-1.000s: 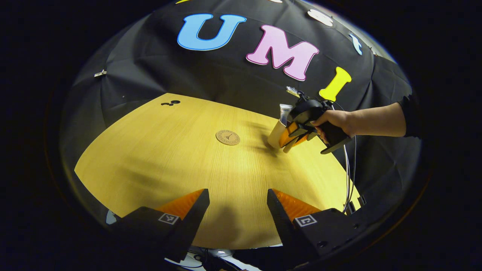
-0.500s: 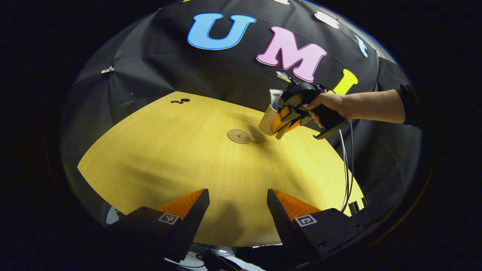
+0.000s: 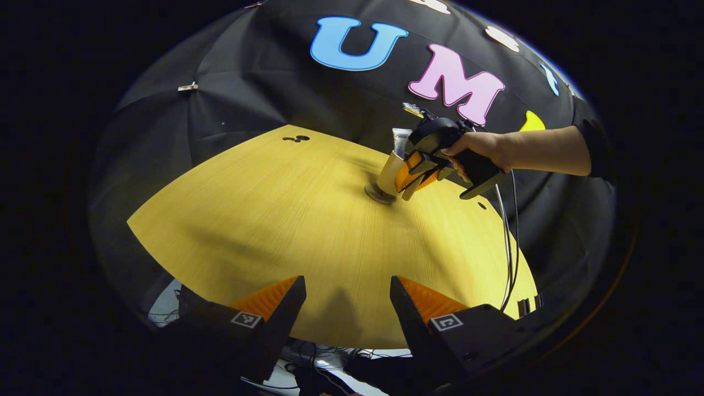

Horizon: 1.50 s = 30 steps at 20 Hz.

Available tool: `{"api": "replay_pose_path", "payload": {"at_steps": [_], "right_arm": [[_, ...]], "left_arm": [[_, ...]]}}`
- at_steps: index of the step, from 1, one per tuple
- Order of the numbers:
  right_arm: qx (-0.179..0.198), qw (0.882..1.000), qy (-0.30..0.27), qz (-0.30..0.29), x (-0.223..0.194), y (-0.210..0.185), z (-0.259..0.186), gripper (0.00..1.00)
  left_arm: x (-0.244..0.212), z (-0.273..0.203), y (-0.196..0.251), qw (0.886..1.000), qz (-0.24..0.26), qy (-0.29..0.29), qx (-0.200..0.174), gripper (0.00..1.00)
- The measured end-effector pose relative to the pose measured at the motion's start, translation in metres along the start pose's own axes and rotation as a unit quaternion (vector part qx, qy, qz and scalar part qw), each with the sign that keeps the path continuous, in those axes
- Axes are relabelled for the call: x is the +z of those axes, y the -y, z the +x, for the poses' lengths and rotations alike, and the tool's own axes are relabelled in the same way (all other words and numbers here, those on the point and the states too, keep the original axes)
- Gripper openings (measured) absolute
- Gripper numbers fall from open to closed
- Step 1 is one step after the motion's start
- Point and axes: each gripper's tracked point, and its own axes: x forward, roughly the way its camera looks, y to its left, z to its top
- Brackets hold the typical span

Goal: Put the toothbrush and toothpaste on the desktop into the cup, then pick up the cup and place it on the coaster on the desktop.

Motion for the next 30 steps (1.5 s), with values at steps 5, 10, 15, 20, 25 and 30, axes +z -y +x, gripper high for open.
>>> {"api": "replay_pose_path", "payload": {"at_steps": [5, 10, 15, 20, 25, 30], "right_arm": [[-0.002, 1.000, -0.015, -0.005, -0.004, -0.004, 0.008, 0.26], [-0.003, 1.000, -0.019, -0.009, -0.006, -0.004, 0.011, 0.28], [0.026, 0.999, 0.015, 0.015, -0.001, -0.001, -0.022, 0.52], [0.056, 0.996, 0.063, 0.037, -0.004, 0.002, -0.075, 0.99], [0.064, 0.983, 0.147, 0.091, -0.024, 0.027, -0.165, 0.99], [0.033, 0.946, 0.276, 0.166, -0.035, 0.067, -0.254, 0.99]], "left_arm": [[-0.004, 0.000, -0.007, 1.000, -0.003, -0.004, 0.008, 0.96], [-0.004, 0.002, -0.005, 1.000, 0.003, -0.007, 0.005, 0.96], [-0.001, 0.005, 0.002, 1.000, 0.022, -0.010, -0.005, 0.96], [0.023, 0.012, 0.030, 0.998, 0.037, -0.006, -0.048, 0.96], [0.065, 0.007, 0.057, 0.993, 0.080, 0.023, -0.078, 0.96], [0.142, -0.013, 0.092, 0.975, 0.173, 0.109, -0.083, 0.96]]}}
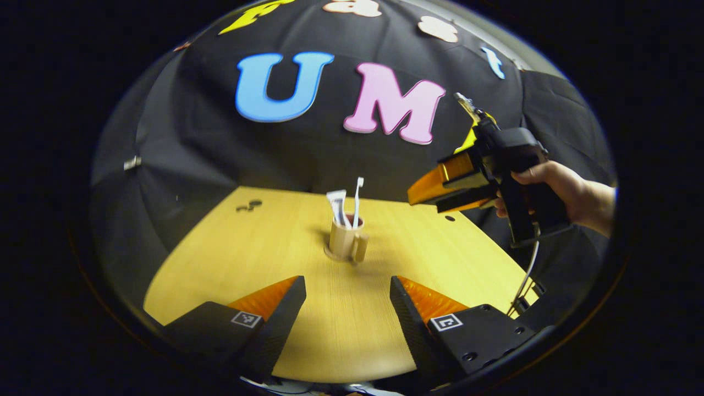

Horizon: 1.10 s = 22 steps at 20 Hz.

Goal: Put the toothbrush and toothpaste on the desktop into the cup, then pick up the cup and place it on the coaster on the desktop.

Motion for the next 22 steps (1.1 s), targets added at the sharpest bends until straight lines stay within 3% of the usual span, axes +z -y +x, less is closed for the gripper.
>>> {"api": "replay_pose_path", "payload": {"at_steps": [4, 10, 18, 22], "right_arm": [[-0.045, 0.992, 0.114, -0.013, 0.036, 0.035, -0.075, 0.99], [-0.090, 0.964, 0.249, -0.016, 0.074, 0.065, -0.165, 0.98], [-0.103, 0.939, 0.326, -0.044, 0.095, 0.073, -0.219, 0.98], [-0.103, 0.938, 0.325, -0.057, 0.097, 0.076, -0.222, 0.98]], "left_arm": [[0.067, -0.003, 0.034, 0.995, 0.067, 0.070, -0.030, 0.95], [0.119, -0.017, 0.087, 0.988, 0.059, 0.122, -0.067, 0.95], [0.154, -0.028, 0.086, 0.985, 0.061, 0.156, -0.035, 0.95], [0.165, -0.026, 0.078, 0.986, 0.043, 0.160, -0.022, 0.95]]}}
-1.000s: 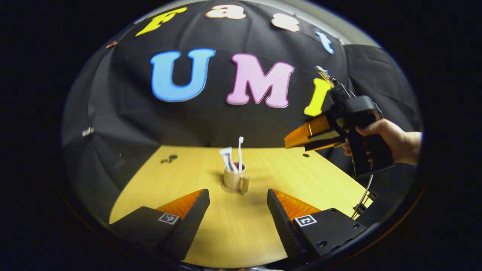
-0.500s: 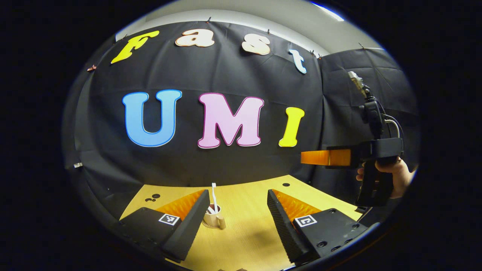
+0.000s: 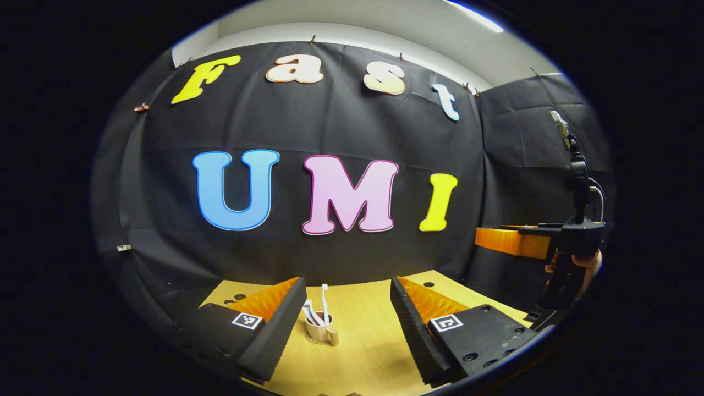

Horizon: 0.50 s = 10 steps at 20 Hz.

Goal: Put the toothbrush and toothpaste on the desktop into the cup, then pick up the cup and place it on the coaster on the desktop.

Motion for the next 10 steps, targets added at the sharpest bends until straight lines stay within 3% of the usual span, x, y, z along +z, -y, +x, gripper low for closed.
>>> {"api": "replay_pose_path", "payload": {"at_steps": [10], "right_arm": [[0.022, 1.000, 0.007, -0.009, 0.003, -0.006, 0.007, 0.98]], "left_arm": [[0.003, 0.007, -0.013, 1.000, -0.016, -0.008, 0.013, 0.95]]}}
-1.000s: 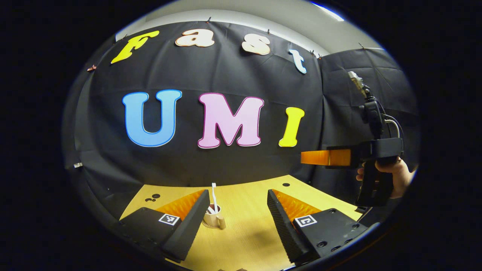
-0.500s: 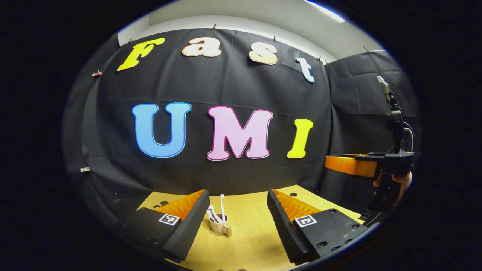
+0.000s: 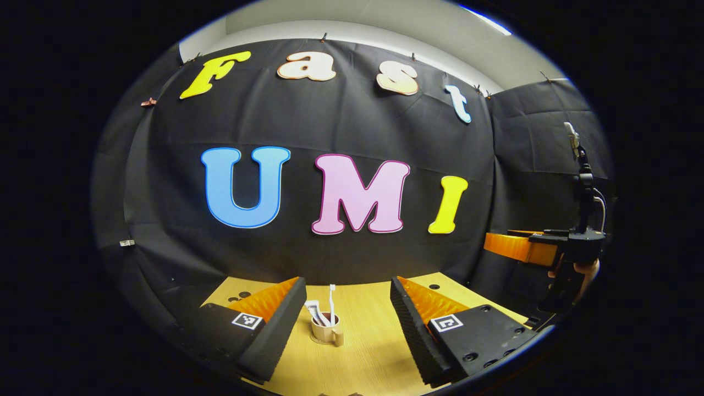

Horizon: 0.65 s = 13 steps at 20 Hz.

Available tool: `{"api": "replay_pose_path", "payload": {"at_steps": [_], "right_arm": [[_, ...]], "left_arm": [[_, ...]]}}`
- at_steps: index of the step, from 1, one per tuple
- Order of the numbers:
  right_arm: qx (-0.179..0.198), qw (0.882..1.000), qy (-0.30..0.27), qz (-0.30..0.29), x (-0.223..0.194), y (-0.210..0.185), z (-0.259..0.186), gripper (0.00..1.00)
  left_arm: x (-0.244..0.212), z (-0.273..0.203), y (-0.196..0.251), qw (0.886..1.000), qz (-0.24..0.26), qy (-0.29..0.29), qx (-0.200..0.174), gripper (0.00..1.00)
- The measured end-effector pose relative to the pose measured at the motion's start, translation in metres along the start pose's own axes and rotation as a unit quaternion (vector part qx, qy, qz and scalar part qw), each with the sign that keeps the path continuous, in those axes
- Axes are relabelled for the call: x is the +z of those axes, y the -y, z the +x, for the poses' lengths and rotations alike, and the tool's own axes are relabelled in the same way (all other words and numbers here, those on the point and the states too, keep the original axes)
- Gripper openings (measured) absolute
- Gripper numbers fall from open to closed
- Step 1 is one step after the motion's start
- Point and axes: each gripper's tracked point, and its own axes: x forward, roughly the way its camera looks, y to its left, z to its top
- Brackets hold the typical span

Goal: Put the toothbrush and toothpaste on the desktop into the cup, then pick up the cup and place it on the coaster on the desktop.

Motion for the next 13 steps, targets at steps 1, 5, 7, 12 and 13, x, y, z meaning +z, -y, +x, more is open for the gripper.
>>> {"api": "replay_pose_path", "payload": {"at_steps": [1, 5, 7, 12, 13], "right_arm": [[0.002, 1.000, -0.001, -0.001, -0.001, 0.000, 0.001, 0.98], [0.007, 1.000, -0.019, -0.002, -0.009, 0.005, 0.008, 0.98], [0.006, 1.000, -0.021, 0.002, -0.008, 0.009, 0.012, 0.98], [0.016, 1.000, -0.026, 0.003, -0.013, 0.013, 0.021, 0.98], [0.018, 0.999, -0.028, 0.003, -0.013, 0.013, 0.021, 0.98]], "left_arm": [[-0.001, 0.001, 0.001, 1.000, -0.001, -0.003, 0.000, 0.95], [0.002, 0.003, -0.008, 1.000, -0.003, 0.001, 0.017, 0.95], [0.000, 0.004, -0.010, 1.000, -0.013, -0.002, 0.026, 0.95], [-0.001, 0.005, -0.010, 0.999, -0.017, -0.003, 0.038, 0.95], [-0.002, 0.005, -0.009, 0.999, -0.017, -0.004, 0.040, 0.95]]}}
